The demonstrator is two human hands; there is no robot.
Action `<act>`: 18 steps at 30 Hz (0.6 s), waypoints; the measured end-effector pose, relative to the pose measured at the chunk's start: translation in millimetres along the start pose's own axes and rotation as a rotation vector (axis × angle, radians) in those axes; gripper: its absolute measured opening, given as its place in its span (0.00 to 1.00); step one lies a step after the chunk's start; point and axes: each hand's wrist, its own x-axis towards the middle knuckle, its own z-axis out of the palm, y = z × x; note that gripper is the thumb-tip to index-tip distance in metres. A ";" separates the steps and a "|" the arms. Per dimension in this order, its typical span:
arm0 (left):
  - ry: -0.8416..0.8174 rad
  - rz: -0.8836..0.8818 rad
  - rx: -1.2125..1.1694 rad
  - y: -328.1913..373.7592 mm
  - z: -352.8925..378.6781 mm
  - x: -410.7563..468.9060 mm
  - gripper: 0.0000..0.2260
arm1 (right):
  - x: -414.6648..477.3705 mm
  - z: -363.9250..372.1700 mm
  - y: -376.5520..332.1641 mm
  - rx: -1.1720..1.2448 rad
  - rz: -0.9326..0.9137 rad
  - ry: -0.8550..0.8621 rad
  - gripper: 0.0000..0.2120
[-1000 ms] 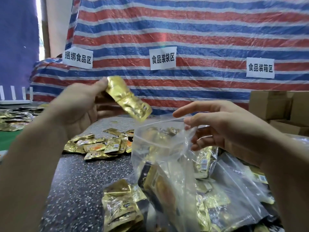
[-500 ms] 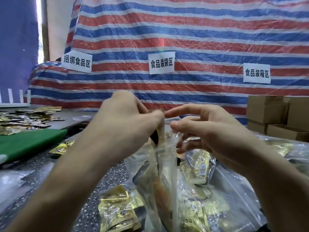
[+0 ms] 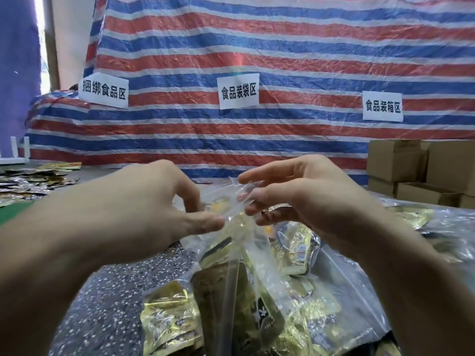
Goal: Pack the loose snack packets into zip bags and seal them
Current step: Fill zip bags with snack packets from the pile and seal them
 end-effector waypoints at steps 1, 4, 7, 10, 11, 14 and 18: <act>0.002 -0.020 0.016 -1.6 -1.1 2.7 0.26 | -0.8 -0.1 0.0 -0.008 -0.010 0.005 0.11; -0.095 -0.072 -0.025 -8.3 -2.2 10.2 0.16 | -2.6 -3.6 -1.4 -0.038 -0.037 0.022 0.08; -0.038 -0.072 -0.217 -17.6 -0.4 24.7 0.12 | -6.5 -6.1 -5.3 -0.149 -0.057 -0.046 0.04; 0.049 -0.003 -0.471 -17.6 3.4 35.5 0.11 | -7.9 -12.1 -5.9 -0.242 -0.068 -0.093 0.04; 0.061 0.041 -0.515 -15.4 4.8 37.6 0.11 | -8.5 -16.7 -6.2 -0.270 -0.078 -0.084 0.05; 0.056 0.169 -0.582 -6.8 7.9 37.7 0.10 | -10.4 -29.3 -7.7 -0.380 -0.127 -0.104 0.09; 0.015 0.302 -0.651 0.0 7.9 32.3 0.10 | -7.5 -44.9 2.2 -0.508 -0.091 -0.141 0.36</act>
